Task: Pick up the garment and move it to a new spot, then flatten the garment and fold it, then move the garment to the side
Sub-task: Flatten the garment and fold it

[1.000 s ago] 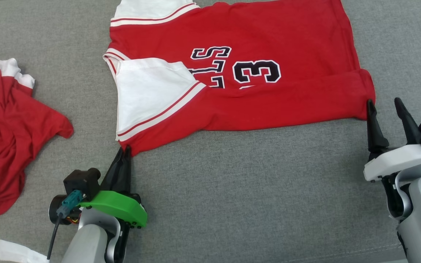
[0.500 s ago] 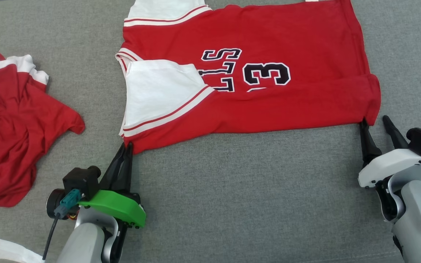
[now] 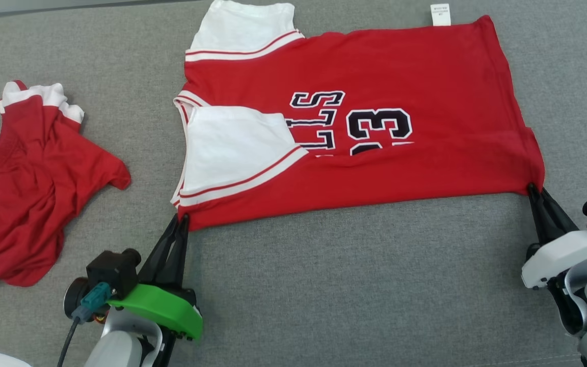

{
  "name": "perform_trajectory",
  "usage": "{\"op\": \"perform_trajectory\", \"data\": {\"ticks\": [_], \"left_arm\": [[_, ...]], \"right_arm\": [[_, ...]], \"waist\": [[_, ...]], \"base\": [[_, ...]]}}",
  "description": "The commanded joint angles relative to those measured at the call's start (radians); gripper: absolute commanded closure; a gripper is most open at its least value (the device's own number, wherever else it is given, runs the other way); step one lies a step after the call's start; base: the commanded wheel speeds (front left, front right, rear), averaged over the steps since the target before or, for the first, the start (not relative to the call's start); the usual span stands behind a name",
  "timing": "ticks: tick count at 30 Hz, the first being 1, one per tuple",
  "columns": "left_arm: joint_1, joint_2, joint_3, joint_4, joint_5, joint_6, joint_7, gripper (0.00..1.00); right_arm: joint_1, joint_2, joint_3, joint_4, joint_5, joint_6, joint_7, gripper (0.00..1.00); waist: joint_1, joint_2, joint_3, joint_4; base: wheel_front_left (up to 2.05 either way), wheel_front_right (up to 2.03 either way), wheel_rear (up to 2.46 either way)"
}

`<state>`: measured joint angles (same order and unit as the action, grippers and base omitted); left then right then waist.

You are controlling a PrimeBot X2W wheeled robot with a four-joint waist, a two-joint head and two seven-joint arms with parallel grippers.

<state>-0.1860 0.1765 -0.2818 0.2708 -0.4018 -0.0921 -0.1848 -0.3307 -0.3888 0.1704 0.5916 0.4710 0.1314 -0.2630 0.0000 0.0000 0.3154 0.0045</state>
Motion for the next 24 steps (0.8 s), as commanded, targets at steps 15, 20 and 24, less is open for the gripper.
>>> {"op": "perform_trajectory", "data": {"ticks": [15,20,24], "left_arm": [[0.249,0.032,-0.035,-0.16,-0.027,0.035,0.046,1.0],[0.295,0.043,-0.043,-0.178,-0.035,0.04,0.055,1.0],[0.326,0.047,-0.05,-0.184,-0.041,0.044,0.067,1.0]], "right_arm": [[0.29,-0.097,-0.047,-0.193,0.047,-0.002,-0.003,1.0],[0.404,-0.09,-0.091,-0.248,0.026,-0.002,-0.003,1.0],[0.471,-0.075,-0.12,-0.288,0.014,-0.002,-0.003,1.0]], "waist": [[0.0,0.0,-0.046,0.037],[0.0,0.0,-0.061,0.046],[0.0,0.0,-0.068,0.045]], "base": [[0.0,0.0,0.0],[0.0,0.0,0.0],[0.0,0.0,0.0]]}}
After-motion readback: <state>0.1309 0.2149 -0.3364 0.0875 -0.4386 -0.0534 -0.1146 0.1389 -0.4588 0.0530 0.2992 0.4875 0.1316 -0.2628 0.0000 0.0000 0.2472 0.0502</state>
